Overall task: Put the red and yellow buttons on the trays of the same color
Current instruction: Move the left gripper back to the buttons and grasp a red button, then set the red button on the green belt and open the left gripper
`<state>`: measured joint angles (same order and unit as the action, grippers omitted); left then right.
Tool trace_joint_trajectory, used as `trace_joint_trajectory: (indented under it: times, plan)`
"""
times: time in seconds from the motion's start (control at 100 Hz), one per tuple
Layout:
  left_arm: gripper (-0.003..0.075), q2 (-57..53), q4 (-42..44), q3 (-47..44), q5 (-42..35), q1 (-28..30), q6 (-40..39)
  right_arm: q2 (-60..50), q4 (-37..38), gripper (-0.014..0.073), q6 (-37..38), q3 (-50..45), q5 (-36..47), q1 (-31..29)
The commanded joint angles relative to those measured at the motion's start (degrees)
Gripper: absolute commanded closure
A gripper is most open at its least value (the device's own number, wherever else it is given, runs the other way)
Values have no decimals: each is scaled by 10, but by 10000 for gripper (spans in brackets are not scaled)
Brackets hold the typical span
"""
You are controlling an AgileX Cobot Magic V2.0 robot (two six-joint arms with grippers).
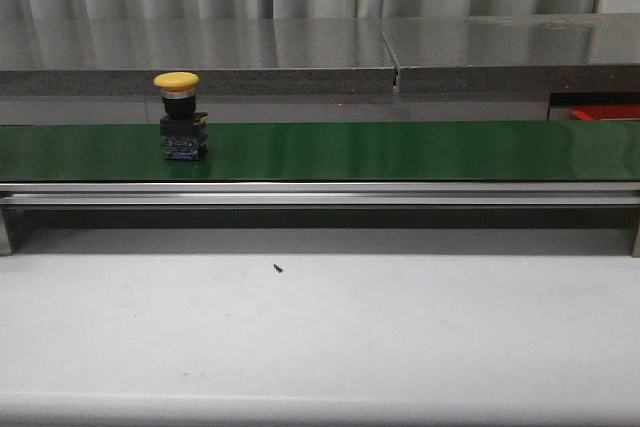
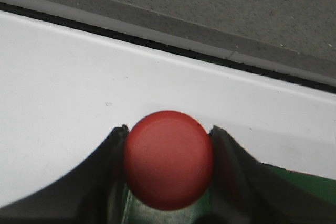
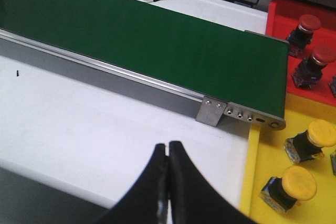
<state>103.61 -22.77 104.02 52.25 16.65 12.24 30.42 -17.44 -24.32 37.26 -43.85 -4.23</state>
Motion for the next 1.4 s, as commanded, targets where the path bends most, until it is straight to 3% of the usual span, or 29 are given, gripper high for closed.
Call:
trace_joint_trajectory:
  times: [0.0, 0.19, 0.38, 0.74, 1.05, 1.12, 1.19, 1.31, 1.39]
  plan:
    - [739, -80, -17, -55, -64, -14, -5, 1, -5, 660, -2, 15, 36, 0]
    - [739, -156, -17, -214, -144, -33, 14, 1, -5, 660, -2, 15, 36, 0]
    - [739, -149, -26, -288, -219, -46, 18, 1, -5, 660, -2, 15, 36, 0]
    - [739, -80, -49, -303, -274, -50, 18, 1, -5, 660, -2, 15, 36, 0]
    - [713, -44, -51, -302, -275, -50, 18, 1, -5, 660, -2, 15, 36, 0]
    - [634, -44, -52, -302, -276, -50, 28, 1, -5, 660, -2, 15, 36, 0]
    - [501, -44, -52, -302, -275, -53, 33, 1, -5, 660, -2, 15, 36, 0]
    - [164, -45, -53, -300, -273, -60, 33, 1, -5, 660, -2, 15, 36, 0]
    - [28, -51, -57, -298, -273, -70, 33, 1, -5, 660, -2, 15, 36, 0]
